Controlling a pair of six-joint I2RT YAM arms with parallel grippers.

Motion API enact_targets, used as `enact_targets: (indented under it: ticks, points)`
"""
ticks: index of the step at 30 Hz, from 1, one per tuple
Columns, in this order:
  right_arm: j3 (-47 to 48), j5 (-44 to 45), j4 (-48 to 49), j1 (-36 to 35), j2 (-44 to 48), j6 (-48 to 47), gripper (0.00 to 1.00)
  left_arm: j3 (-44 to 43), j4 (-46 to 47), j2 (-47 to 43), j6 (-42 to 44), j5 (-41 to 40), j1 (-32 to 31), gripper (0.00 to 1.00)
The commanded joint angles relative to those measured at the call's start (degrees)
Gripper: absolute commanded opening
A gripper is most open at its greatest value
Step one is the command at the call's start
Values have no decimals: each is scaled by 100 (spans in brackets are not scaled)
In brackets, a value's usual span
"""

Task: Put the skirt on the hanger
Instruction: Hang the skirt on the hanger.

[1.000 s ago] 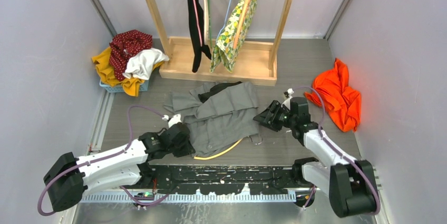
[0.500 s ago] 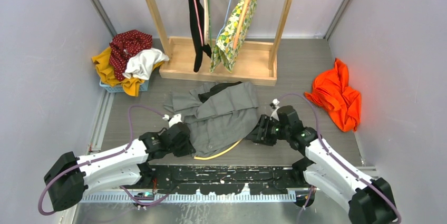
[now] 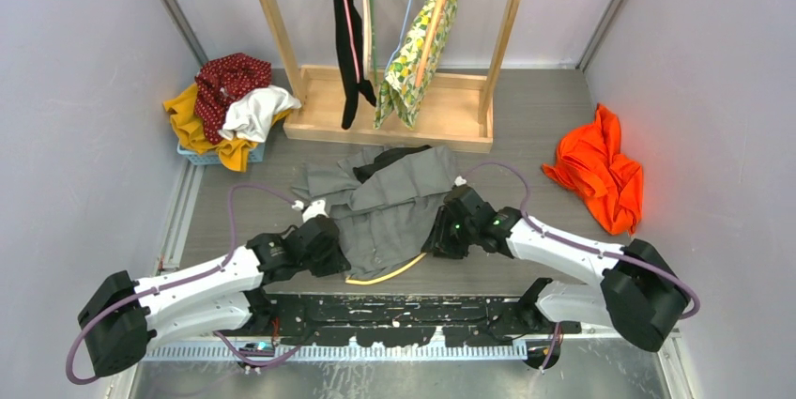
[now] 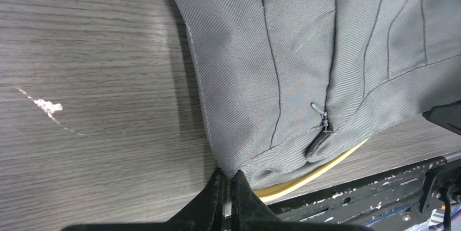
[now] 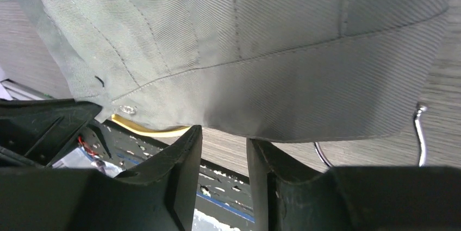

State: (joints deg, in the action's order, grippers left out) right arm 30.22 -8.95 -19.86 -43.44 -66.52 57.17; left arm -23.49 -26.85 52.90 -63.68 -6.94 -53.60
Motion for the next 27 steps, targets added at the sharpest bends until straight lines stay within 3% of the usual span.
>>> enact_targets:
  ticks: [1, 12, 27]
  points:
    - [482, 657, -139, -208, -129, 209, 42, -271, 174, -16, 167, 41, 14, 0]
    - [956, 834, -733, -620, -467, 195, 34, -281, 584, 296, 259, 223, 16, 0]
    - [994, 919, -799, -936, -759, 273, 39, -43, 573, 34, 207, 165, 16, 0]
